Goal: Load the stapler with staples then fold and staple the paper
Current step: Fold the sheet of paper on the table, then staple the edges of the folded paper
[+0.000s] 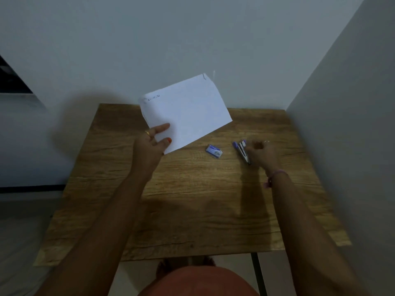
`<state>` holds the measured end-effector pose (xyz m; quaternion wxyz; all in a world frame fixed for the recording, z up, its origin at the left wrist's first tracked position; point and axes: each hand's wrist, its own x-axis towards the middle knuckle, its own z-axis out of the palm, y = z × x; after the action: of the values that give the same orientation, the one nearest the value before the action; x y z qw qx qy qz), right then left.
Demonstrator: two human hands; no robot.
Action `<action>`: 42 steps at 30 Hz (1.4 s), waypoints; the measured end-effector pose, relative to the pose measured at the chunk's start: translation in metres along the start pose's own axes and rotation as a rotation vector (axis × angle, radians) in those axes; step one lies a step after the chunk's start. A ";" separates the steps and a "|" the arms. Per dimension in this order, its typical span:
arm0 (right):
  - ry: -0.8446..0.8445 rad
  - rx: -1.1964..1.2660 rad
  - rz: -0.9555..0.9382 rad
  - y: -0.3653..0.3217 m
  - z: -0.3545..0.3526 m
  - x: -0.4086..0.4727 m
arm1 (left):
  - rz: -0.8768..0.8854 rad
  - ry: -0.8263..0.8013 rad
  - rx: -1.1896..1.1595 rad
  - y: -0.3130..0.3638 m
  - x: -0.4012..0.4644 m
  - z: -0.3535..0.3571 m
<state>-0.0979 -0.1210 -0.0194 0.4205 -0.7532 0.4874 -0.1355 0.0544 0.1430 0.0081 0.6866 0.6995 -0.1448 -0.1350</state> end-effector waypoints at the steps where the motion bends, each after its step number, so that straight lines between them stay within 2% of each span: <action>1: -0.080 -0.085 -0.027 0.006 0.006 0.000 | 0.003 -0.001 -0.014 0.000 0.001 0.004; 3: -0.116 -0.186 -0.119 0.013 0.019 -0.002 | 0.008 -0.002 -0.038 0.002 0.002 0.011; 5: -0.038 -0.258 -0.186 0.016 0.029 0.001 | 0.015 -0.004 -0.065 0.004 0.002 0.019; 9: -0.007 -0.096 -0.075 0.016 0.025 0.004 | 0.030 -0.012 -0.083 0.010 0.003 0.031; 11: -0.142 0.217 0.101 0.017 0.014 0.000 | 0.042 -0.015 -0.094 0.014 0.004 0.036; 14: -0.398 0.930 0.344 0.021 -0.004 -0.011 | 0.053 -0.031 -0.107 0.017 0.004 0.042; 16: -0.470 1.257 0.365 0.026 -0.015 -0.016 | 0.023 -0.055 -0.153 0.018 0.005 0.048; 17: -0.515 1.326 0.336 0.026 -0.019 -0.020 | 0.005 -0.061 -0.165 0.019 0.005 0.050; 20: -0.653 1.307 0.185 0.019 -0.028 -0.036 | 0.004 -0.078 -0.151 0.023 0.003 0.059; 23: -0.680 1.234 0.079 0.005 -0.034 -0.048 | 0.024 -0.093 -0.125 0.028 0.001 0.068; 28: -0.520 0.870 -0.133 -0.019 -0.042 -0.064 | 0.037 -0.129 -0.112 0.041 0.001 0.081; 32: -0.438 0.679 -0.127 -0.030 -0.038 -0.075 | 0.065 -0.147 -0.079 0.053 0.000 0.091; 34: -0.470 0.712 -0.072 -0.035 -0.035 -0.081 | 0.086 -0.180 -0.103 0.059 -0.004 0.094; 38: -0.609 0.937 -0.032 -0.042 -0.034 -0.089 | 0.122 -0.277 -0.125 0.067 -0.012 0.100; 42: -0.628 1.055 -0.028 -0.047 -0.036 -0.091 | 0.095 -0.410 -0.171 0.070 -0.016 0.104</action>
<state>-0.1350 -0.0532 0.0575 0.8583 -0.4538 0.1977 -0.1353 -0.0021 0.0523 0.0761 0.7052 0.5891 -0.3021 -0.2539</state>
